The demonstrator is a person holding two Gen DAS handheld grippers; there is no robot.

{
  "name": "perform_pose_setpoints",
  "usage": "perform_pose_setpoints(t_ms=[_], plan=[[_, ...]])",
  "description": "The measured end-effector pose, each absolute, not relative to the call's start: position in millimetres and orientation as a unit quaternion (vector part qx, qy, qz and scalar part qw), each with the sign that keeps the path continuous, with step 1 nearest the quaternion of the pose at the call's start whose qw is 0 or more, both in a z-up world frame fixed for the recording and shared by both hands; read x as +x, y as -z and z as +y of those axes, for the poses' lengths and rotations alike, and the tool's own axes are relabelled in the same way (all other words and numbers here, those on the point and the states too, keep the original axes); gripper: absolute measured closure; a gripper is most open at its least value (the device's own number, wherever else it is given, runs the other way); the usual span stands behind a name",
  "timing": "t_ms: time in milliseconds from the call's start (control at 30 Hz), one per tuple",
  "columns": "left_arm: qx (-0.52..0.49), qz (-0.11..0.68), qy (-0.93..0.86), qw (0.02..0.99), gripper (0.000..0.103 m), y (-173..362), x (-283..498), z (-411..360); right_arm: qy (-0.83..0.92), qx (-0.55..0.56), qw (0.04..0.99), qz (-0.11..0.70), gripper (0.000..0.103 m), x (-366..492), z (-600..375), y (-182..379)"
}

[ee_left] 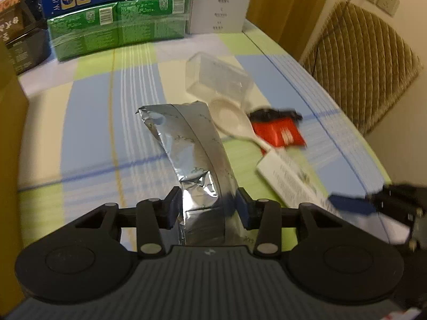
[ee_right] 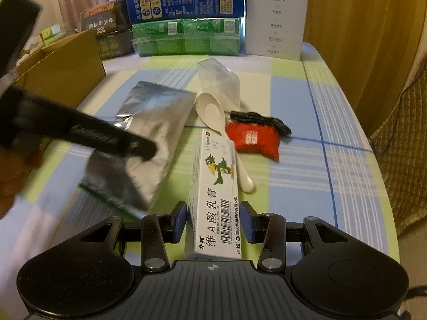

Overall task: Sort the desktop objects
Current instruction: 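Grasp the silver foil bag with the left tool, then carry the foil bag and white box over the cardboard box with both tools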

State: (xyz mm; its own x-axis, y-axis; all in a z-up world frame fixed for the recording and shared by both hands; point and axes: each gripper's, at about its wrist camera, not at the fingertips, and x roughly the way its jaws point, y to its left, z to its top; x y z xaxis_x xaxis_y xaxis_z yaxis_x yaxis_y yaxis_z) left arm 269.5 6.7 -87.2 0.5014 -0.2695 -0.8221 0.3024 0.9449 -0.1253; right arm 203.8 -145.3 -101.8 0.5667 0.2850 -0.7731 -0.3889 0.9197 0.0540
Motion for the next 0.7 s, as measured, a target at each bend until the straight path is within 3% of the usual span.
perform_pose_setpoints(t_ms=[300,400,467,600,700], plan=[[0.049,0.499,0.174,0.847,0.066,75.5,158.3,28.9,-0.183,-0.041,0.874,0.448,0.063,130.0,-145.3,90.9],[0.04,0.506,0.171,0.844,0.059,72.6,140.2,39.1,-0.194,-0.048,0.869,0.453,0.063,116.4,-139.1,92.2],[0.037,0.505,0.165,0.846,0.05,70.7,138.4,44.0,-0.194,-0.047,0.869,0.452,0.059,114.4,-138.3,92.0],[0.026,0.51,0.16,0.845,0.049,68.0,150.1,46.5,-0.182,-0.031,0.875,0.447,0.046,118.2,-142.1,88.6],[0.024,0.529,0.167,0.832,0.049,76.1,164.6,41.2,-0.183,-0.031,0.871,0.455,0.045,123.9,-141.4,91.5]])
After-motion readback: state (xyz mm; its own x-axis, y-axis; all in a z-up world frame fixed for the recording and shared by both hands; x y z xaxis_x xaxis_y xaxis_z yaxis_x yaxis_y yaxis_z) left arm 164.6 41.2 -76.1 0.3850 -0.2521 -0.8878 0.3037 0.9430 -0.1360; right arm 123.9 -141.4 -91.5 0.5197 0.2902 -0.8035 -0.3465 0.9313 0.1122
